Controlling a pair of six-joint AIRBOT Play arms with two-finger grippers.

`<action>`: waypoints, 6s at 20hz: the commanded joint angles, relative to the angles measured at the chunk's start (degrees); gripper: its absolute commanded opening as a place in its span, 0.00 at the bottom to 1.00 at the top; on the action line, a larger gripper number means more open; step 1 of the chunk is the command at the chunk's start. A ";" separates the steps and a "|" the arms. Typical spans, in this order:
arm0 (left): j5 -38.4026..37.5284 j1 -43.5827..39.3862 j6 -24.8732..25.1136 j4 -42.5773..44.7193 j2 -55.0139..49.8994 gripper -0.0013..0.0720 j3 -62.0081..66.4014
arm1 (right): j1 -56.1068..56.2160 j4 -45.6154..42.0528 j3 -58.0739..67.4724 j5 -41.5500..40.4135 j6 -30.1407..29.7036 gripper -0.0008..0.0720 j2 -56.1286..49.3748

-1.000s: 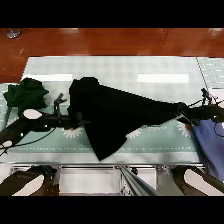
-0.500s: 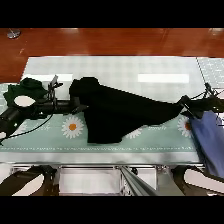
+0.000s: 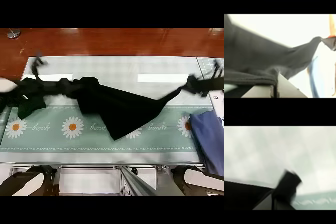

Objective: Fold the shirts.

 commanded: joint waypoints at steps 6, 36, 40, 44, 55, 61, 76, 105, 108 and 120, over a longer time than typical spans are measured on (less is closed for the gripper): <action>-2.43 11.45 -2.16 5.42 4.24 0.04 48.39 | 4.96 -1.01 49.44 8.94 2.89 0.04 10.54; 9.20 4.63 -5.92 24.50 -8.52 0.04 16.70 | 5.01 -0.24 17.66 7.10 -2.34 0.04 1.18; 11.61 2.19 -11.69 24.48 -26.32 0.05 29.11 | 5.27 3.37 24.44 2.82 -0.63 0.04 -15.39; 9.75 2.10 -17.44 24.48 -34.88 0.05 34.53 | 7.17 3.52 30.47 3.32 0.76 0.04 -24.96; -22.12 9.29 -8.83 30.97 -34.16 0.05 26.47 | 10.01 -11.28 19.87 19.32 -0.28 0.04 -24.50; -28.44 11.02 -10.58 40.33 -32.11 0.98 22.12 | 8.63 -15.78 17.44 25.35 -0.59 0.86 -20.00; -10.43 24.22 0.37 11.67 -8.74 0.98 -31.43 | -2.93 -4.33 -33.97 6.05 -5.73 0.86 10.71; -16.90 14.91 5.31 8.68 -8.87 0.05 -17.86 | 4.94 -0.52 -29.35 6.54 -4.98 0.04 4.90; -16.39 14.88 3.58 8.68 -10.45 0.05 -8.87 | 4.94 -1.05 -21.53 5.62 -3.06 0.04 4.44; -14.12 8.09 -10.01 8.70 -45.48 0.05 33.42 | 4.96 3.74 10.97 2.27 3.06 0.04 -19.45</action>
